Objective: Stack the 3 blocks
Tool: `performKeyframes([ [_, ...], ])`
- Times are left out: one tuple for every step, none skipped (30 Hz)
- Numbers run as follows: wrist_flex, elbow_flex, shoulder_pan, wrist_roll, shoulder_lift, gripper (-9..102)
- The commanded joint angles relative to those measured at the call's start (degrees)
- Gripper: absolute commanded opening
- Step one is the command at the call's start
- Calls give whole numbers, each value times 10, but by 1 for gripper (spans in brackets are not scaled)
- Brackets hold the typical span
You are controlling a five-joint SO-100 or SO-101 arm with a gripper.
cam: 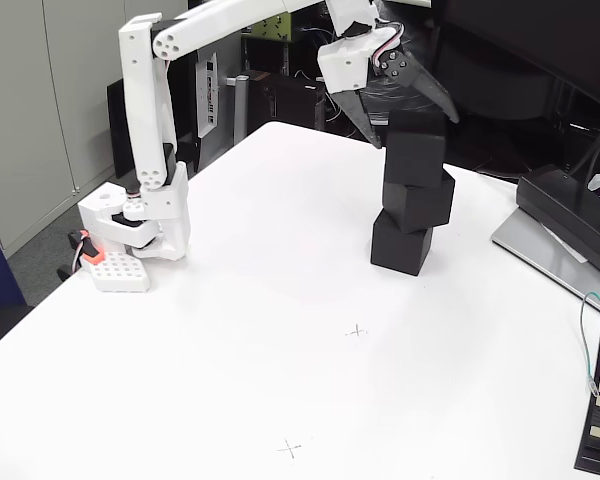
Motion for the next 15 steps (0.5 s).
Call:
performKeyframes([
  [-2,-19,5,-5,4,37],
  [-1,-19,5,-5,5,37],
  [-1,-18,5,-5,5,37],
  [-1,-18,6,-5,6,37],
  [-1,-14,8,-5,11,37],
  [-1,-11,14,-4,20,36],
  [-1,-11,23,-4,32,35],
  [-1,-11,33,-4,43,35],
  [-1,-12,44,-4,57,33],
  [-1,-12,54,-4,72,31],
  [-1,-11,63,-4,86,29],
  [-1,-11,71,-4,98,27],
  [-1,-11,81,-4,109,24],
  [-1,-11,90,-4,120,22],
  [-1,-11,98,-4,127,19],
])
